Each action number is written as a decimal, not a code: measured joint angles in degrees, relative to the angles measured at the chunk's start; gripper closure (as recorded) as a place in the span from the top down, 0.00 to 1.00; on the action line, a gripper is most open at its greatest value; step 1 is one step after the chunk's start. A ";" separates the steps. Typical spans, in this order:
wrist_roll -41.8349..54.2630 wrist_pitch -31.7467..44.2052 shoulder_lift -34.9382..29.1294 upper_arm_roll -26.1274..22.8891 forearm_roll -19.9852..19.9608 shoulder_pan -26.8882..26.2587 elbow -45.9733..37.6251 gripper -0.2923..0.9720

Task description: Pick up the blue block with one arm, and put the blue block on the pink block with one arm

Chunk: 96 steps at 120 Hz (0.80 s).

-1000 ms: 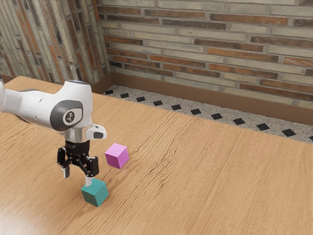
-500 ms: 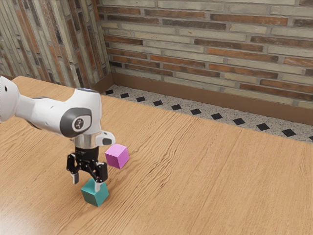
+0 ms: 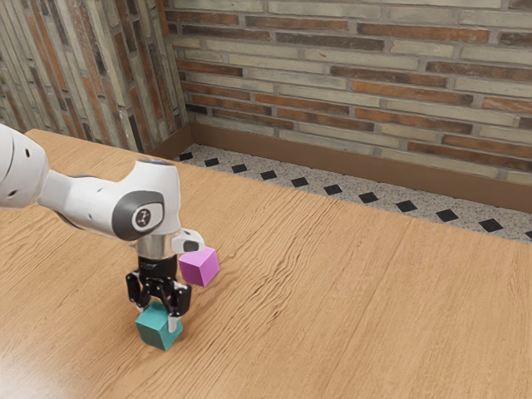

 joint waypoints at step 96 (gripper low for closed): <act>3.29 -3.94 7.14 0.25 2.41 0.78 23.83 0.47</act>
